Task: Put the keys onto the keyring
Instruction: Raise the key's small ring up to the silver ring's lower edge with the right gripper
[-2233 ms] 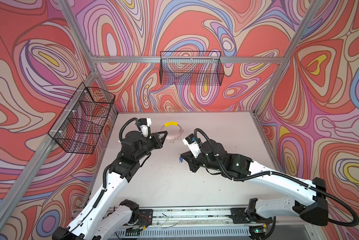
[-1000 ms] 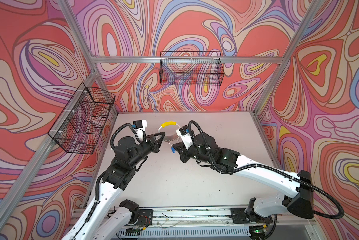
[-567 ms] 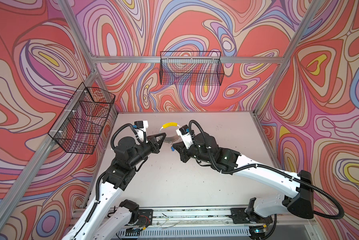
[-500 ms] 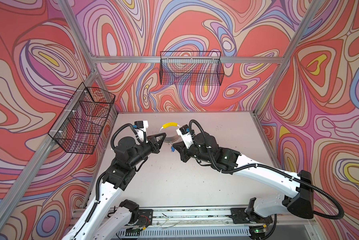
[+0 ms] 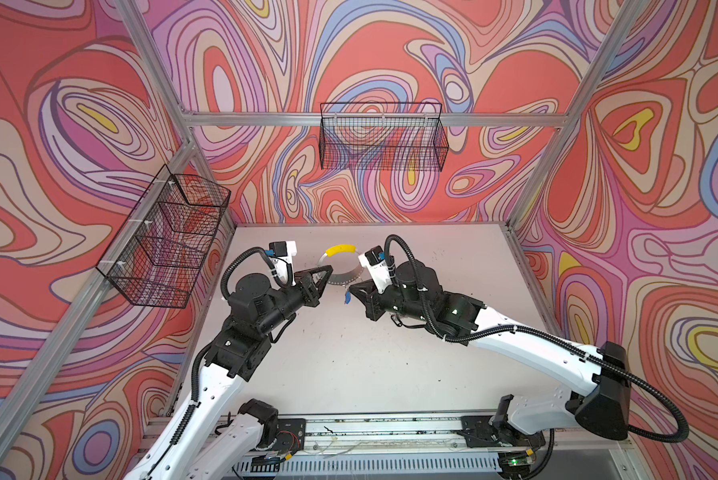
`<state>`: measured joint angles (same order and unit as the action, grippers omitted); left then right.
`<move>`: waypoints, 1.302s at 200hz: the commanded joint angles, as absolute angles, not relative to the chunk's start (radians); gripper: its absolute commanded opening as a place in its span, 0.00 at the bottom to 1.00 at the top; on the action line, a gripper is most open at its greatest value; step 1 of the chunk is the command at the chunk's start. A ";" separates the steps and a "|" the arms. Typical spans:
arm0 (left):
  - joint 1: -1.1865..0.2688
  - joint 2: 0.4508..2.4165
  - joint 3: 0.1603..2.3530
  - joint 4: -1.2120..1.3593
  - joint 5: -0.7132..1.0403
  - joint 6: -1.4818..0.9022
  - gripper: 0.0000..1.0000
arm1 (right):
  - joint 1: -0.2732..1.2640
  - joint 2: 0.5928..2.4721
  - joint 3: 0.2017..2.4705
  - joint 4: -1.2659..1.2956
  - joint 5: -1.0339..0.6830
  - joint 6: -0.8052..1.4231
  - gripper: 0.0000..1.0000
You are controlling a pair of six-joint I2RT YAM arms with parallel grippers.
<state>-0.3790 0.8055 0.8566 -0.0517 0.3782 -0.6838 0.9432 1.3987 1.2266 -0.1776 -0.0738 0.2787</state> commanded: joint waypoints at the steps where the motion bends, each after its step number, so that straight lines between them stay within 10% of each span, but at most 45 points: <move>1: -0.383 0.795 0.853 -0.018 0.394 -0.674 0.00 | 0.927 1.373 1.203 -0.151 -0.099 0.295 0.00; 260: -0.383 0.802 0.865 -0.029 0.346 -0.699 0.00 | 0.911 1.385 1.187 -0.054 -0.313 0.360 0.00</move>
<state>-0.3790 0.8059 0.8566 -0.0513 0.3546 -0.6926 0.9047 1.3720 1.1595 -0.0929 -0.2871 0.3443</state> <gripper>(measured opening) 0.075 0.047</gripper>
